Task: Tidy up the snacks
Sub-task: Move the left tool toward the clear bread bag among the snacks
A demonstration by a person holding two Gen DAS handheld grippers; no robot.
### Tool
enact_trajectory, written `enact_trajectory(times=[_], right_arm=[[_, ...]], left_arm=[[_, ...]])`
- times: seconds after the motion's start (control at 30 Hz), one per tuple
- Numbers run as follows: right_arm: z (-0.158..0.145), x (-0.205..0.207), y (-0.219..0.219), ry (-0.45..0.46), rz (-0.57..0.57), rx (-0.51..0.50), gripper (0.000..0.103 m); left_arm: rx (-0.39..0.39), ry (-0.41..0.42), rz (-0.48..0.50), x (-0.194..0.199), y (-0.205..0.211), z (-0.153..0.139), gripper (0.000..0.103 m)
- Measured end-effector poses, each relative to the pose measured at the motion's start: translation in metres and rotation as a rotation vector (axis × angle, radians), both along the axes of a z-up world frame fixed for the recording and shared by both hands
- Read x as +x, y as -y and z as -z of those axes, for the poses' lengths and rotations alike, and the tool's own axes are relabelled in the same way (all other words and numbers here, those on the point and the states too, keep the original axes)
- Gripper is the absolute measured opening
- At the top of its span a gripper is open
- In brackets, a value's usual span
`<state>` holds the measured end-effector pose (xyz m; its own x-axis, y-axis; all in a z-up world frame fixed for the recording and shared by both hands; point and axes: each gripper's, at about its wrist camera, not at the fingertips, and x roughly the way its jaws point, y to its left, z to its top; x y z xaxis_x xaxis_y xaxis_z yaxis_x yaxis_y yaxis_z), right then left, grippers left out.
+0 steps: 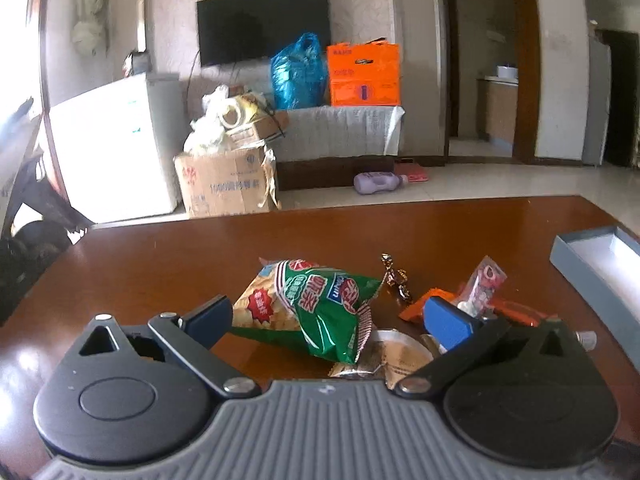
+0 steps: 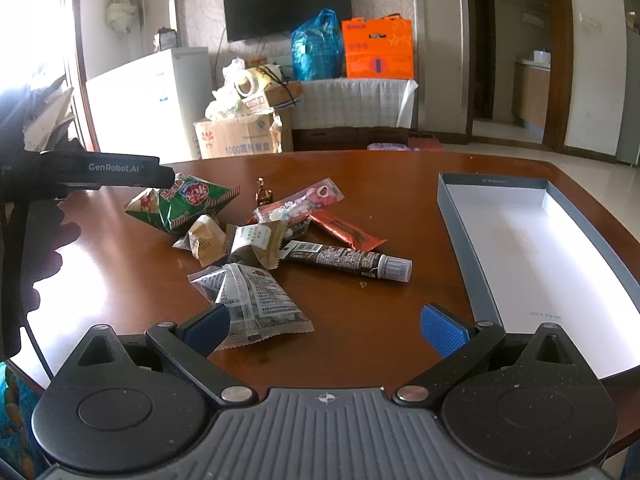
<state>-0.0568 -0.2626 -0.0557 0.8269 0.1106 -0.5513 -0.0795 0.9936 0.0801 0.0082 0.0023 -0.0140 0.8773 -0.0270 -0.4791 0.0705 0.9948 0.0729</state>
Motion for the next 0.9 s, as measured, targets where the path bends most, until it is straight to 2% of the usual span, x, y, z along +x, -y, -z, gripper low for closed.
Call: enact_trajectory(times=[0.17,0.23,0.33,0.43,0.5,0.57,0.7,0.77,0.9], right_arm=[[0.0,0.0,0.0,0.0,-0.002,-0.001,0.103],[0.0,0.0,0.0,0.003,-0.001,0.002,0.103],[0.0,0.0,0.001,0.004,-0.001,0.004,0.103],[0.0,0.0,0.001,0.004,-0.001,0.003,0.103],[0.0,0.0,0.001,0.003,-0.001,0.004,0.103],[0.0,0.0,0.001,0.004,0.0,0.004,0.103],[0.002,0.0,0.001,0.002,0.001,0.009,0.103],[0.002,0.0,0.001,0.001,0.001,0.008,0.103],[0.002,0.0,0.0,0.001,0.0,0.008,0.103]], left_arm=[[-0.045,-0.018,0.072,-0.002,0.0,-0.001,0.103],[-0.051,-0.008,0.041,-0.002,-0.001,-0.001,0.103],[-0.01,0.046,-0.015,-0.005,0.001,0.0,0.103],[0.005,0.055,-0.046,-0.004,-0.001,0.007,0.103],[0.002,0.047,-0.085,-0.001,-0.005,0.013,0.103],[-0.019,0.074,-0.125,0.001,-0.009,0.021,0.103],[-0.03,0.057,-0.167,0.012,-0.018,0.038,0.103],[-0.028,0.007,-0.185,0.024,-0.022,0.05,0.103],[-0.048,-0.006,-0.202,0.033,-0.028,0.061,0.103]])
